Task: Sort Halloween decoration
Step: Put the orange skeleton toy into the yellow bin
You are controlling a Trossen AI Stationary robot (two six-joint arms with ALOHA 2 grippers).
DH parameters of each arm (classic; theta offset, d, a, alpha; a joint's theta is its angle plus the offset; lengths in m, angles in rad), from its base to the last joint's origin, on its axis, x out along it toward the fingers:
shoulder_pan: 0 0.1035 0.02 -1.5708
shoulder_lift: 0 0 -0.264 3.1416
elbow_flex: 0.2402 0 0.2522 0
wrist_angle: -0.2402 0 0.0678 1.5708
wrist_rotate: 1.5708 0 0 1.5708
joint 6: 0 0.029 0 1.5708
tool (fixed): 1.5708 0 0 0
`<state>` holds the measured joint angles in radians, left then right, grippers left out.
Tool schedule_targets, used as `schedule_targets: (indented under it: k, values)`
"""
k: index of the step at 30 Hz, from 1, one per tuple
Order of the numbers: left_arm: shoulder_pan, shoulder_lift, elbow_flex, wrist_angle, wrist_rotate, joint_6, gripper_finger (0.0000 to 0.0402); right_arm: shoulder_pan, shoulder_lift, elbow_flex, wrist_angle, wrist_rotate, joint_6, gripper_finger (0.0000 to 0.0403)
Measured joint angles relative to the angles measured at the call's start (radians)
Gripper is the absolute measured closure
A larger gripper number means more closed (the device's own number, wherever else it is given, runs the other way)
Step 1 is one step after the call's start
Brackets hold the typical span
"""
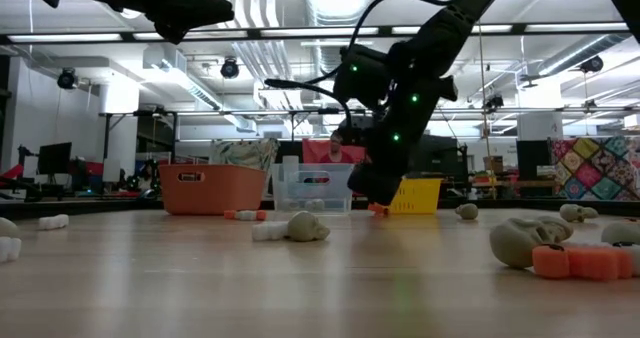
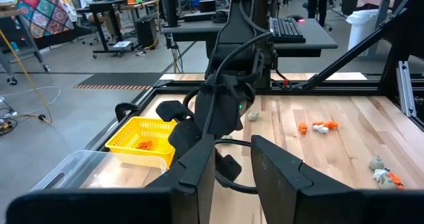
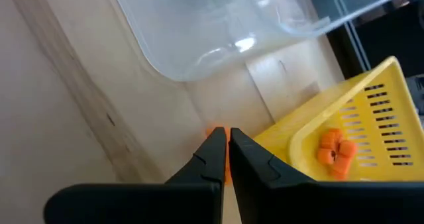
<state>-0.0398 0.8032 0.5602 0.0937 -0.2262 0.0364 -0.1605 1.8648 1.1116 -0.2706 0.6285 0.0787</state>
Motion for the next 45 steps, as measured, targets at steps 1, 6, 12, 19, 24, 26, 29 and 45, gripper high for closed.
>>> schedule_targets:
  k: [1,6,12,19,24,26,29,45]
  values:
    - [0.000,0.000,0.000,0.000,0.000,0.000,0.0320,-0.002,0.000,-0.002,0.000,-0.001,0.000,0.0390]
    - [0.000,0.000,0.000,0.000,0.000,0.008,0.0320,-0.004,0.001,-0.012,-0.004,-0.076,0.035,0.0391]
    - [0.000,0.000,0.000,-0.001,0.000,0.008,0.0320,0.039,-0.027,0.020,-0.153,-0.152,0.100,0.0391]
    - [0.000,0.000,0.000,-0.001,0.000,0.004,0.0320,0.053,-0.107,0.054,-0.234,-0.173,0.135,0.0391]
    - [0.000,0.002,0.000,0.000,0.000,0.004,0.0320,0.040,-0.102,0.015,-0.091,-0.124,0.045,0.0391]
    - [0.000,0.002,0.000,-0.005,0.000,0.004,0.0320,0.036,-0.089,-0.009,-0.006,-0.122,0.005,0.0391]
    - [0.000,0.004,0.000,-0.011,0.000,0.004,0.0320,0.035,-0.058,-0.027,0.051,-0.100,-0.025,0.0391]
    - [0.000,0.003,0.000,-0.023,0.000,0.007,0.0320,0.016,0.020,-0.027,-0.010,-0.051,0.087,0.0391]
